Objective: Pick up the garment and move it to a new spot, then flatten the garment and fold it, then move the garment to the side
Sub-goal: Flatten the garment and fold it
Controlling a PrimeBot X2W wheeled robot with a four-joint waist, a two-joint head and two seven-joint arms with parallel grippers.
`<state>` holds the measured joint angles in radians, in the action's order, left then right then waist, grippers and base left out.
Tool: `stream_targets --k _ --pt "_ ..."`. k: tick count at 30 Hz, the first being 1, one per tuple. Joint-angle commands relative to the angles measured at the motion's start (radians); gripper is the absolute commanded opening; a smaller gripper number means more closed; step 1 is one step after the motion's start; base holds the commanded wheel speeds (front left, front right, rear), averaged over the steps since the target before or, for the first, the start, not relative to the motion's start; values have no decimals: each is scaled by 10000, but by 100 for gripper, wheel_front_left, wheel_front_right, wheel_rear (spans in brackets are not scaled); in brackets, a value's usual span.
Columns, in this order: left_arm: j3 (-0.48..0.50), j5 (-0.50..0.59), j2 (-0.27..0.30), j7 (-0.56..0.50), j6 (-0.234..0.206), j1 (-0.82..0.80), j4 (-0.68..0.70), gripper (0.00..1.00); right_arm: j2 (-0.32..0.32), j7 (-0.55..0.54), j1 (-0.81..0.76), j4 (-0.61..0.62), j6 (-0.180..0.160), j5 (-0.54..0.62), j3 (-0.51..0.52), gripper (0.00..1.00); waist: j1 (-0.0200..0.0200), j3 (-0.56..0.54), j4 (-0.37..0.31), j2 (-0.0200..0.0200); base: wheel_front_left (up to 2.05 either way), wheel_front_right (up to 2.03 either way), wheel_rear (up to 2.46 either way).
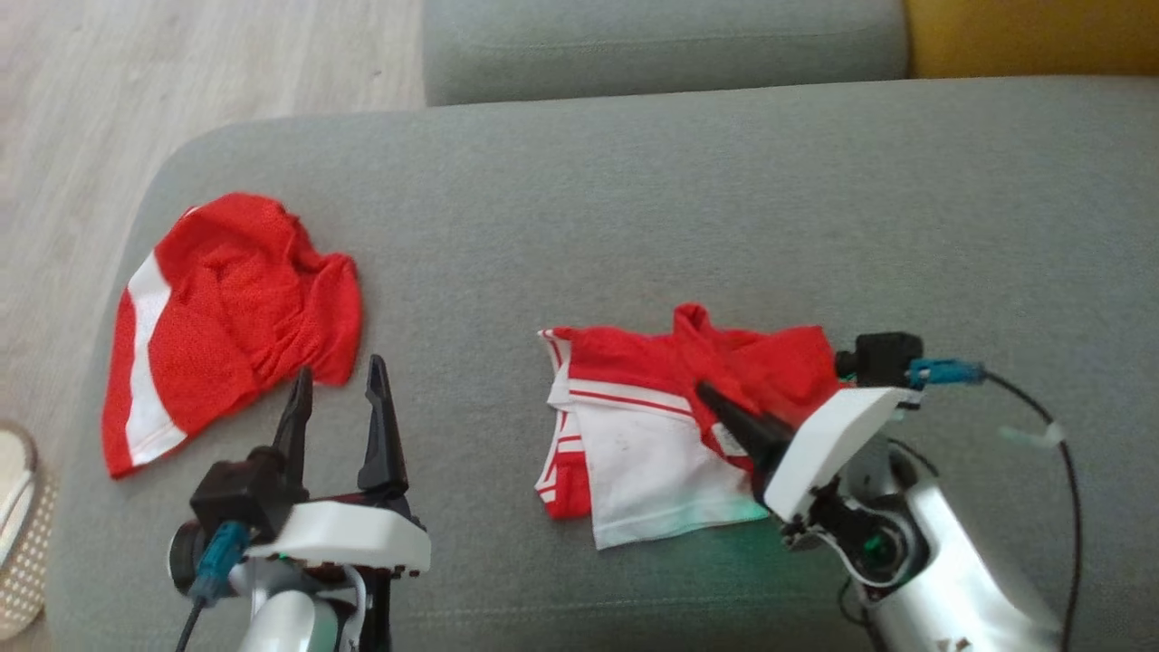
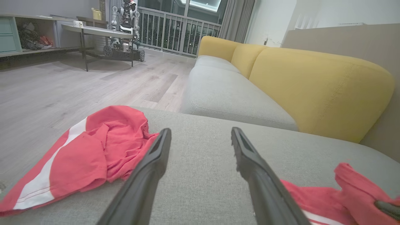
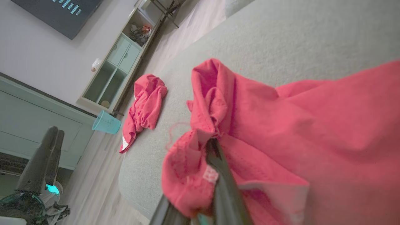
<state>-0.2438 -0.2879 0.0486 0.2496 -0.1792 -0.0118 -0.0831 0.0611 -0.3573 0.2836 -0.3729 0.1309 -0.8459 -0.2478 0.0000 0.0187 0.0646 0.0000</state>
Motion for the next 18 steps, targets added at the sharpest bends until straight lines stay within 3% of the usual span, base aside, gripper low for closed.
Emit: stream_targets --k 1,14,15,16,17,18 --pt "266 -70 16 122 -77 -453 360 100 -107 446 733 -29 -2 -275 -455 0 0 197 261 0 0 0 0" --pt "-39 -214 16 122 -139 -663 231 100 -108 2560 2410 -3025 -2 -2024 -3062 0 0 785 1127 0 0 0 0" --pt "-49 -209 16 122 -139 -682 223 100 -108 2632 2486 -3248 -2 -2125 -3243 10 0 805 1160 0 0 0 0" --pt "-54 -205 16 122 -138 -698 218 100 -108 2702 2551 -3432 -2 -2220 -3429 45 0 816 1182 0 0 0 0" --pt "-57 -199 16 122 -139 -708 213 100 -108 2755 2586 -3594 -2 -2368 -3606 100 0 823 1203 0 0 0 0" --pt "-62 -191 16 122 -140 -711 208 100 -108 2764 2585 -3744 -2 -2596 -3759 100 0 827 1219 0 0 0 0"
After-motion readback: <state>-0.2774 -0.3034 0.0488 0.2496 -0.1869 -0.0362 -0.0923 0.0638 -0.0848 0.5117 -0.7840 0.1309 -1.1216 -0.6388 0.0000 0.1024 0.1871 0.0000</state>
